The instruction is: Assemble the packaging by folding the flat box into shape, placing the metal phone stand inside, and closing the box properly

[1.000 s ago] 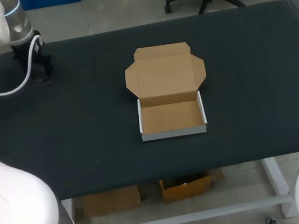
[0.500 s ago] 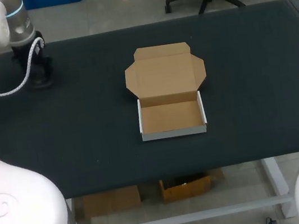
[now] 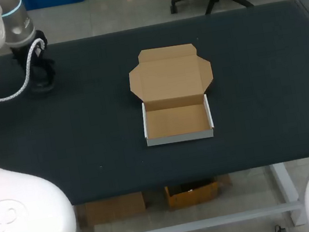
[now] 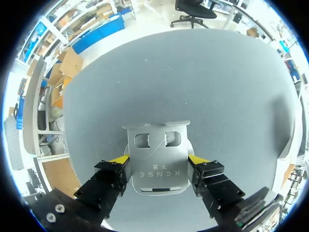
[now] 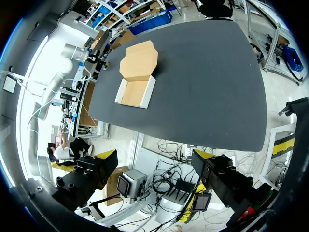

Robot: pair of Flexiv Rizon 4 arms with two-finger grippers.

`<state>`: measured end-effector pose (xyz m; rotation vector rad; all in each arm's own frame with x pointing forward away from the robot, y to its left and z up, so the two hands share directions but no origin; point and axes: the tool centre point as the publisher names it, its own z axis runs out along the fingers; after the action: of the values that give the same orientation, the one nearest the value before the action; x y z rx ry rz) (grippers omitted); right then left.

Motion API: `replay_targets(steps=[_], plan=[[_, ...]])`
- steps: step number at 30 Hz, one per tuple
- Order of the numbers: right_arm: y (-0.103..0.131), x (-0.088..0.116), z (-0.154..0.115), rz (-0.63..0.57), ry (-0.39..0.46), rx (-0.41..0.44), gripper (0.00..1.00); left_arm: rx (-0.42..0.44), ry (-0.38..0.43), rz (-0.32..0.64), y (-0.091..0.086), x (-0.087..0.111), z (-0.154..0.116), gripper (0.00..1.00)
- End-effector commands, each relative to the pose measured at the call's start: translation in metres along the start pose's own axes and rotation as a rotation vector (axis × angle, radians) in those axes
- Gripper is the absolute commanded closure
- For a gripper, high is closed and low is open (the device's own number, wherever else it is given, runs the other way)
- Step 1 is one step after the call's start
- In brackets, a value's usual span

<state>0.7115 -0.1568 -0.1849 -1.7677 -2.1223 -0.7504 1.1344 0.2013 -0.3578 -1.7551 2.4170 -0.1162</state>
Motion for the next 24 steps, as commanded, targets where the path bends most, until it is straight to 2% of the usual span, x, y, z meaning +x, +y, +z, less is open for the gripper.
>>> replay_targets(steps=[1, 6, 12, 14, 20, 24], plan=[[-0.001, 0.001, -0.002, -0.001, 0.001, 0.002, 0.0, 0.026, -0.017, 0.023, 0.015, 0.012, -0.019, 1.0], [-0.001, 0.001, -0.002, -0.001, 0.001, 0.002, 0.0, 0.031, -0.026, 0.051, 0.021, 0.023, -0.028, 1.0], [0.0, 0.002, 0.002, -0.197, 0.045, -0.039, 0.0, 0.039, -0.026, 0.059, 0.029, 0.03, -0.039, 1.0], [0.0, 0.003, 0.002, -0.269, 0.083, -0.055, 0.0, 0.043, -0.02, 0.068, 0.034, 0.033, -0.044, 1.0], [0.002, -0.003, 0.004, -0.424, 0.07, -0.05, 0.0, 0.036, -0.013, 0.117, 0.043, 0.05, -0.053, 1.0], [0.007, -0.001, 0.0, -0.54, 0.027, -0.058, 0.0, 0.03, -0.011, 0.153, 0.047, 0.063, -0.058, 1.0]])
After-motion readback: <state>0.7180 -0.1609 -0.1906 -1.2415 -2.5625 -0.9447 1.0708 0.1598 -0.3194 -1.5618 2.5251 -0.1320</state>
